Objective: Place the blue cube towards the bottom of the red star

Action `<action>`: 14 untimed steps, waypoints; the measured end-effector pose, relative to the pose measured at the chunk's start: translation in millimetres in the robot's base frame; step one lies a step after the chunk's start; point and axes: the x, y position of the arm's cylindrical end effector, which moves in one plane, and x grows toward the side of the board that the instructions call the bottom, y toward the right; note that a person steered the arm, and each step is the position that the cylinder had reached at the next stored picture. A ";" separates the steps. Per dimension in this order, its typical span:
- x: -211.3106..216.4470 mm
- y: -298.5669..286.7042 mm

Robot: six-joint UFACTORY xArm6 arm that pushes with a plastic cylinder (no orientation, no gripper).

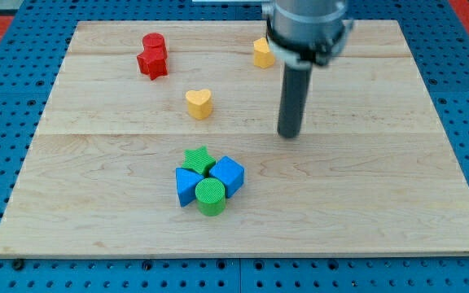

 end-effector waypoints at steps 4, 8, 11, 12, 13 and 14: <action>23.0 -113.8; -30.7 -149.3; -31.8 -175.2; -25.7 -201.0; -42.8 -212.7; -66.8 -212.7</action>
